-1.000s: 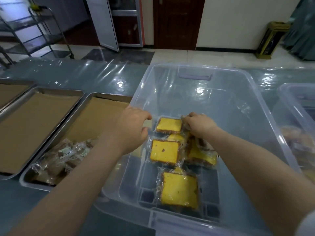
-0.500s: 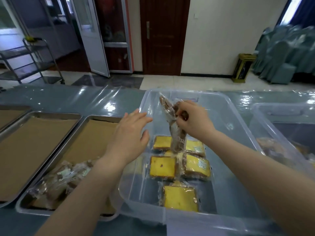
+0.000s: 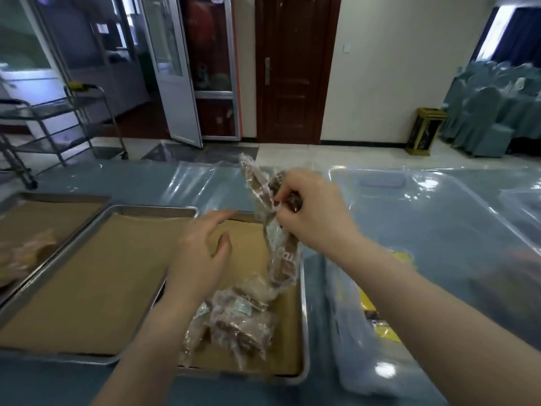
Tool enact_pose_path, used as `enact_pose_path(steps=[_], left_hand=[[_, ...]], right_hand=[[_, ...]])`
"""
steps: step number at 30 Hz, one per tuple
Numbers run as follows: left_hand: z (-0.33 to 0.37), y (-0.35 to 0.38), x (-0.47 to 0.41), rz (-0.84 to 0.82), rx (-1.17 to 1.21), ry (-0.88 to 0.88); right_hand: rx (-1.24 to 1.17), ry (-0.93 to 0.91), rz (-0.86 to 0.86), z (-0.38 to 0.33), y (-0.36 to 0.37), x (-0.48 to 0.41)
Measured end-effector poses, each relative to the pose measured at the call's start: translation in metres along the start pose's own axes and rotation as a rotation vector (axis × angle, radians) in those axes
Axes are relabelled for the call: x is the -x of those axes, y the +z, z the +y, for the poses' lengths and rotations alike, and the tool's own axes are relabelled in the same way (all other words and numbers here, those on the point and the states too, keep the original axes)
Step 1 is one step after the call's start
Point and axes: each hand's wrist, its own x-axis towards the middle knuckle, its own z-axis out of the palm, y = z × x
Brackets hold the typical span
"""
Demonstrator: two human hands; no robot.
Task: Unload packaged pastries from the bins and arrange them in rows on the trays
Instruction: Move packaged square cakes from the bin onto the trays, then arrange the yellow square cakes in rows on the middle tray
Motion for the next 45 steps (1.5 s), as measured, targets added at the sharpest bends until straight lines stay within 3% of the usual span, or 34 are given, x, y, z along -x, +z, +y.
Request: enact_pose_path(steps=[7, 11, 18, 22, 24, 32, 45], left_hand=[[-0.088, -0.052, 0.017, -0.139, 0.024, -0.160], [-0.115, -0.061, 0.021, -0.233, 0.016, -0.203], [-0.148, -0.065, 0.028, -0.512, -0.067, -0.231], [-0.163, -0.073, 0.032, -0.503, -0.050, -0.242], [-0.165, -0.076, 0.033, -0.487, -0.040, -0.245], [-0.131, -0.074, 0.015, -0.508, -0.096, -0.180], [-0.019, -0.036, -0.032, -0.404, -0.103, 0.231]], right_hand=[[0.271, 0.065, -0.458, -0.002, 0.100, 0.013], [0.396, 0.106, -0.501, 0.012, 0.126, 0.020], [0.368, 0.251, -0.533, 0.008, 0.212, 0.043], [0.173, 0.384, -0.885, 0.001, 0.247, 0.061], [0.199, 0.425, -0.944, 0.002, 0.250, 0.067], [0.169, 0.347, -0.690, -0.021, 0.190, 0.046], [0.329, 0.194, -0.309, -0.017, 0.008, 0.031]])
